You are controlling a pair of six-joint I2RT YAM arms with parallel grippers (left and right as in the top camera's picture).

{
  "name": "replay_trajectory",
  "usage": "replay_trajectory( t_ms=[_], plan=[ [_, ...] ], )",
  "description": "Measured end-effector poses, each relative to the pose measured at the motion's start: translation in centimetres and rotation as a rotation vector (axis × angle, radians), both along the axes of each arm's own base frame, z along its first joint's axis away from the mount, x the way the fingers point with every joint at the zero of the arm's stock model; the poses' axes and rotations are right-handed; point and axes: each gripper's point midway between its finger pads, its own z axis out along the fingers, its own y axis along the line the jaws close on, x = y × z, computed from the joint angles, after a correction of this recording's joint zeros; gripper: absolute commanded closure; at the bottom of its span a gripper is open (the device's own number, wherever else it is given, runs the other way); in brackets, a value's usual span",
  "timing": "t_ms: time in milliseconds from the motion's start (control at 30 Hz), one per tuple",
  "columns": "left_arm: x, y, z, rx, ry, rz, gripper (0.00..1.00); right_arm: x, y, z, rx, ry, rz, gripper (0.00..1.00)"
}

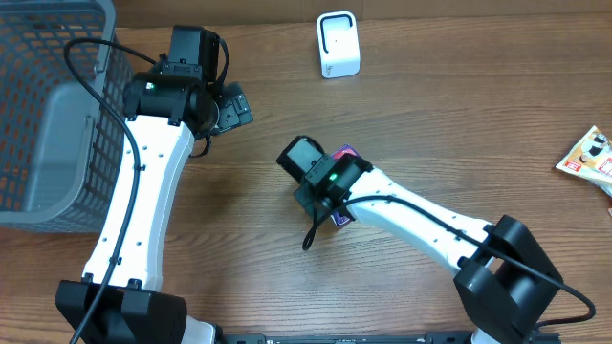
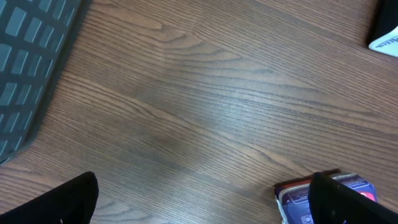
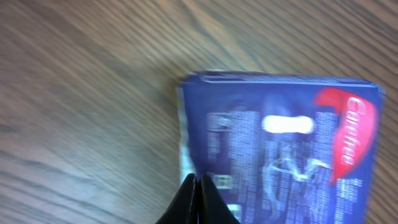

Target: Scan the item barcode

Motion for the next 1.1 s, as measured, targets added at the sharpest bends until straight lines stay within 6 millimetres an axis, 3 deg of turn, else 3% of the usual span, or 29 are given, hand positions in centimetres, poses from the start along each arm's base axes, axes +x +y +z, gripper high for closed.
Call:
replay_trajectory(
  t_ms=[200, 367, 433, 567, 700, 867, 933, 1067, 1100],
  plan=[
    [0.0, 0.0, 0.0, 0.0, 0.0, 0.0, 0.0, -0.5, 2.5, -0.3, 0.087, 0.011, 0.037, 0.96],
    [0.0, 0.0, 0.0, 0.0, 0.0, 0.0, 0.0, -0.6, 1.5, -3.2, 0.041, 0.068, 0.016, 0.96],
    [0.0, 0.0, 0.0, 0.0, 0.0, 0.0, 0.0, -0.2, 0.4, -4.2, 0.018, 0.086, -0.011, 0.96],
    [0.0, 0.0, 0.0, 0.0, 0.0, 0.0, 0.0, 1.7, -2.1, -4.4, -0.017, 0.065, -0.114, 0.96],
    [0.0, 0.0, 0.0, 0.0, 0.0, 0.0, 0.0, 3.5, -6.2, -4.4, -0.096, 0.048, -0.238, 0.96],
    [0.0, 0.0, 0.0, 0.0, 0.0, 0.0, 0.0, 3.9, -9.9, -4.1, -0.179, 0.072, -0.32, 0.95],
    [0.0, 0.0, 0.0, 0.0, 0.0, 0.0, 0.0, 4.1, -9.7, -3.3, -0.184, 0.066, -0.316, 0.8],
    [0.0, 0.0, 0.0, 0.0, 0.0, 0.0, 0.0, 5.5, -8.1, -1.3, -0.152, 0.019, -0.269, 0.28],
    [0.0, 0.0, 0.0, 0.0, 0.0, 0.0, 0.0, 5.8, -7.6, -0.8, -0.144, 0.004, -0.244, 0.2]
  ],
)
